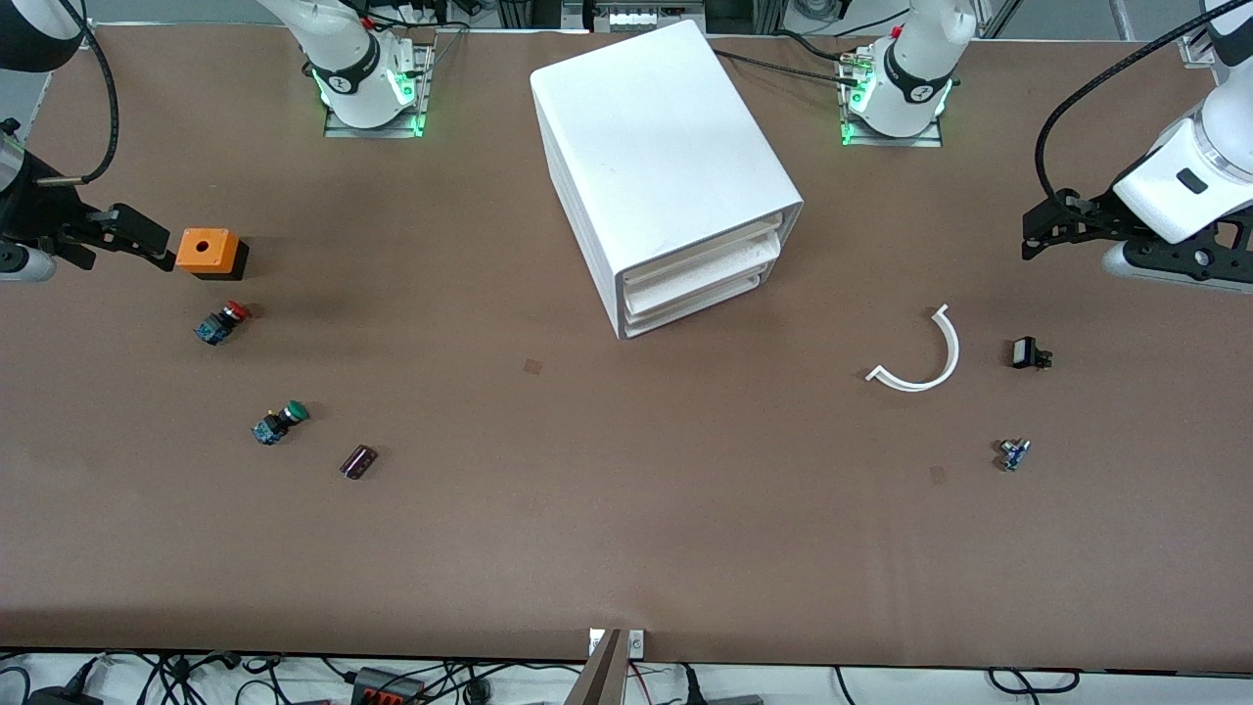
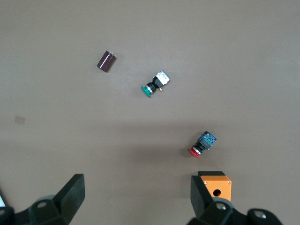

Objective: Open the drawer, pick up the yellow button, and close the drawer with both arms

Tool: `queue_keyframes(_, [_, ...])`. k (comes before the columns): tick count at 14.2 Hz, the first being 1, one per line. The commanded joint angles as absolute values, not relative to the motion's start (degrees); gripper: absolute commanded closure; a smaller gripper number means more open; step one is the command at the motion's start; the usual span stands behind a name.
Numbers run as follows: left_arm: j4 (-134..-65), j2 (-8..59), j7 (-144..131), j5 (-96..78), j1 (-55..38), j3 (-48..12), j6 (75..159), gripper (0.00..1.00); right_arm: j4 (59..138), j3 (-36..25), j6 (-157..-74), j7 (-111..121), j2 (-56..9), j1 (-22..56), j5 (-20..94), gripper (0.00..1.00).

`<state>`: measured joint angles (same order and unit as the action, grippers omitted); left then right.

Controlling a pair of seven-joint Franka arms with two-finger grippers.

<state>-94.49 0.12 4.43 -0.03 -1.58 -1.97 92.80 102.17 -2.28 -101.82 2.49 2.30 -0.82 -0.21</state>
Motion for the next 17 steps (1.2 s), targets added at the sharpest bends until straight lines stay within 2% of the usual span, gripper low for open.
queue_keyframes(1, [-94.31, -0.62, 5.54, -0.70, -1.41, -2.11, 91.93, 0.00, 103.89, -1.85, -102.48, 2.64, 3.69, -0.97, -0.97, 0.00])
queue_keyframes(10, [-94.31, -0.62, 5.54, -0.70, -1.41, -2.11, 91.93, 0.00, 103.36, -1.85, -102.74, 2.64, 2.81, 0.09, -0.88, 0.00])
queue_keyframes(17, [-94.31, -0.62, 5.36, -0.88, -1.41, -2.63, 91.85, 0.00, 102.05, -1.85, -103.80, 1.76, 0.53, 5.09, 1.40, 0.00])
